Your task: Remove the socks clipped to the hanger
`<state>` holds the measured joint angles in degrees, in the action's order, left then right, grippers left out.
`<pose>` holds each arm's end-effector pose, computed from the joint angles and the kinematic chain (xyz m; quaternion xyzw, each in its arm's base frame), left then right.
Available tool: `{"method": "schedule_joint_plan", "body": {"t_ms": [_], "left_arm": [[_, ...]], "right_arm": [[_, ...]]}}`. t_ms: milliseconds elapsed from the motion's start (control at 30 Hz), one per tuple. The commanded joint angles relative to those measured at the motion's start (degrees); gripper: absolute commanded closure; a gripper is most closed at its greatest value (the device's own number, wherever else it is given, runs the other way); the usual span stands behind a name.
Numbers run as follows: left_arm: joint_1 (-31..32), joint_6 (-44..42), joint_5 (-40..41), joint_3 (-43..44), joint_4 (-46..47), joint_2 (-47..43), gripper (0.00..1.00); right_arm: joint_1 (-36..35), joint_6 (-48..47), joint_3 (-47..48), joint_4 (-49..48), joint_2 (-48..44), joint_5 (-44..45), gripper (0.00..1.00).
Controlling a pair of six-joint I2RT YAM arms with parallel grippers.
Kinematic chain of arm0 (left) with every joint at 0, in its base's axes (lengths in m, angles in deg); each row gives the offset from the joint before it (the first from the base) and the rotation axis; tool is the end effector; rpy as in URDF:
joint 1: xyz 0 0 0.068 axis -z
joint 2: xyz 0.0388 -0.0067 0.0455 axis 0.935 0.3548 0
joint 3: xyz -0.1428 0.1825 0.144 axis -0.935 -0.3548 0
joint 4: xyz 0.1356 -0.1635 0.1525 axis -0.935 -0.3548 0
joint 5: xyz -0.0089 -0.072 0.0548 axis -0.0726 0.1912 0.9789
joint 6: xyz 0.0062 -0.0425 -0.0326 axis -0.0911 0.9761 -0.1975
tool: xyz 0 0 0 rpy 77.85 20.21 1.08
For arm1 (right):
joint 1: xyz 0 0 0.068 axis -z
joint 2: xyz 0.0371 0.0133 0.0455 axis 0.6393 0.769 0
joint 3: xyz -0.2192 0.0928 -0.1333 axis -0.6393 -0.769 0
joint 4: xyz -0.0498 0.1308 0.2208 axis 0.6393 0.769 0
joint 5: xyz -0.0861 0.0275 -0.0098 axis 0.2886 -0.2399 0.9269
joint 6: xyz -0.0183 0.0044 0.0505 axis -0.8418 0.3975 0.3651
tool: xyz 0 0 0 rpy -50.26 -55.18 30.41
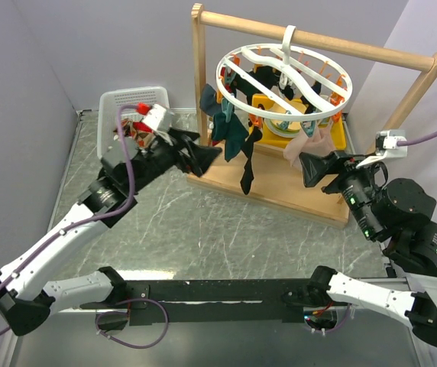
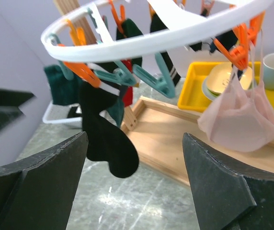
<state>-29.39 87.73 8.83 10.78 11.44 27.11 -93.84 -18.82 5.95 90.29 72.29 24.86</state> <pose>0.1765 -0.1522 0.4456 0.1462 0.6472 -0.4125 0.6243 0.0641 0.0510 0.4927 -0.0017 0.7007 0.1925 0.6870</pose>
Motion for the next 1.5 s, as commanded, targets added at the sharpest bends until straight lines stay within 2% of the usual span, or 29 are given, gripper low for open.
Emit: {"method": "schedule_joint_plan", "body": {"t_ms": [0, 300, 633, 733, 767, 800, 833, 933, 967, 1033, 1167, 1367, 1467], "left_arm": [[4.71, -2.33, -3.98, 3.31, 2.29, 2.94, 0.05], [10.96, -5.94, -2.22, 7.35, 2.21, 9.53, 0.01], [11.76, -8.84, 2.96, 14.65, 0.36, 18.75, 0.01], [12.02, -9.01, 6.03, 15.97, -1.75, 20.43, 0.10], [12.11, -8.93, 6.13, 15.97, -1.66, 20.52, 0.20], [12.20, -8.67, 6.13, 15.36, -1.22, 20.52, 0.26], [12.28, -8.49, 6.13, 14.92, -0.70, 20.35, 0.43], [12.72, -7.88, 5.87, 12.72, 2.55, 19.47, 0.72], [12.99, -7.87, 5.95, 12.28, 3.08, 19.29, 0.86], [13.78, -8.05, 6.13, 11.31, 4.14, 18.59, 0.96], [15.62, -9.45, 6.13, 10.69, 4.50, 17.18, 0.99], [17.64, -10.51, 9.03, 11.31, 3.09, 15.60, 0.98], [18.26, -10.60, 9.21, 11.57, 2.65, 15.07, 0.97]], "right_arm": [[0.23, -0.20, 3.42, 0.05, 2.23, -1.56, 0.13], [0.14, 0.51, 3.96, 0.58, 2.76, -2.01, 0.13], [0.14, 1.47, 2.37, 0.23, 2.50, -1.92, 0.13], [0.23, 1.56, 2.55, 0.14, 2.85, -1.66, 0.13], [0.23, 1.65, 2.72, 0.23, 3.46, -1.22, 0.13], [0.14, 1.65, 3.07, 0.41, 3.90, -0.69, 0.14], [0.14, 1.65, 4.21, 0.76, 4.60, -0.08, 0.14], [0.23, 1.91, 9.46, 3.74, 9.34, 1.95, 0.15], [0.23, 2.17, 11.06, 4.88, 11.79, 1.86, 0.15], [0.23, 2.44, 13.87, 5.25, 13.39, -0.24, 0.16], [0.14, 2.70, 15.73, 2.96, 15.85, -4.72, 0.23], [0.23, 4.11, 21.44, 4.89, 20.94, -10.70, 0.24], [0.14, 4.55, 22.67, 5.24, 22.35, -10.71, 0.25]]}}
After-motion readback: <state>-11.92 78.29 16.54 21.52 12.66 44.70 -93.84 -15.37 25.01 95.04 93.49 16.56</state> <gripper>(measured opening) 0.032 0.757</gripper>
